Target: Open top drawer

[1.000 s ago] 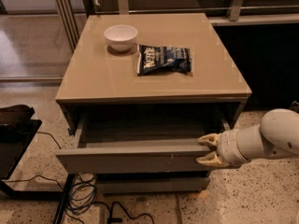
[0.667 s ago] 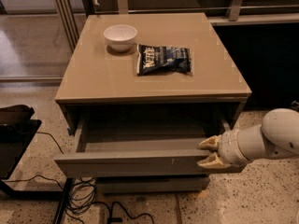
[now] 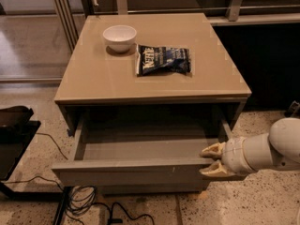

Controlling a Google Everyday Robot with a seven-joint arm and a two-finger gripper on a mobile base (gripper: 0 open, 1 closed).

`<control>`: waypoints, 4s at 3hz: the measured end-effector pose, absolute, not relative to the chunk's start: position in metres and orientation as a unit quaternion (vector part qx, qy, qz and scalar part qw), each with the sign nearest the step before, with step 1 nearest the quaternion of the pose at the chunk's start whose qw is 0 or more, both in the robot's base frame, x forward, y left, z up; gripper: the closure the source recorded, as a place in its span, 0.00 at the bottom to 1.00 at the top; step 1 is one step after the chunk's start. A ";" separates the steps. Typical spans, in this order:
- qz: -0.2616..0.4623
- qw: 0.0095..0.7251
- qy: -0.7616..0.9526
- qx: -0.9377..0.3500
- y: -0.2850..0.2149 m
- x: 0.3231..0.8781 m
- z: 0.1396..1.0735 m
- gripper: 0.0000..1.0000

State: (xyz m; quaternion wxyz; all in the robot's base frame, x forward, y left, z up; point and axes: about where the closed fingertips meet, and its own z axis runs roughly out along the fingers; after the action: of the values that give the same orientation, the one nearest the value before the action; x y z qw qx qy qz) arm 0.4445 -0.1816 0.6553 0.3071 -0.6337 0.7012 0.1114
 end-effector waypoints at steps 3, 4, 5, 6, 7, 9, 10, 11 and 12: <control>0.110 0.310 0.707 -0.626 -0.185 0.424 0.651 0.58; 0.110 0.310 0.707 -0.626 -0.185 0.424 0.651 0.35; 0.110 0.310 0.707 -0.626 -0.185 0.424 0.651 0.12; 0.110 0.310 0.707 -0.626 -0.185 0.424 0.651 0.14; 0.122 0.310 0.709 -0.621 -0.191 0.404 0.645 0.38; 0.127 0.312 0.711 -0.617 -0.198 0.382 0.651 0.84; 0.126 0.313 0.711 -0.617 -0.200 0.376 0.652 1.00; 0.126 0.313 0.711 -0.617 -0.200 0.376 0.652 0.81; 0.126 0.313 0.711 -0.617 -0.200 0.376 0.652 0.58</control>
Offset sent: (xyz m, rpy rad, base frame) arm -0.2612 -0.0301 -0.1027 0.0904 0.0500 -0.2224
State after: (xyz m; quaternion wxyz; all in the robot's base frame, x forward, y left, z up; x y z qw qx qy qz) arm 0.3763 -0.2003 0.6522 0.3126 -0.6171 0.7110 0.1264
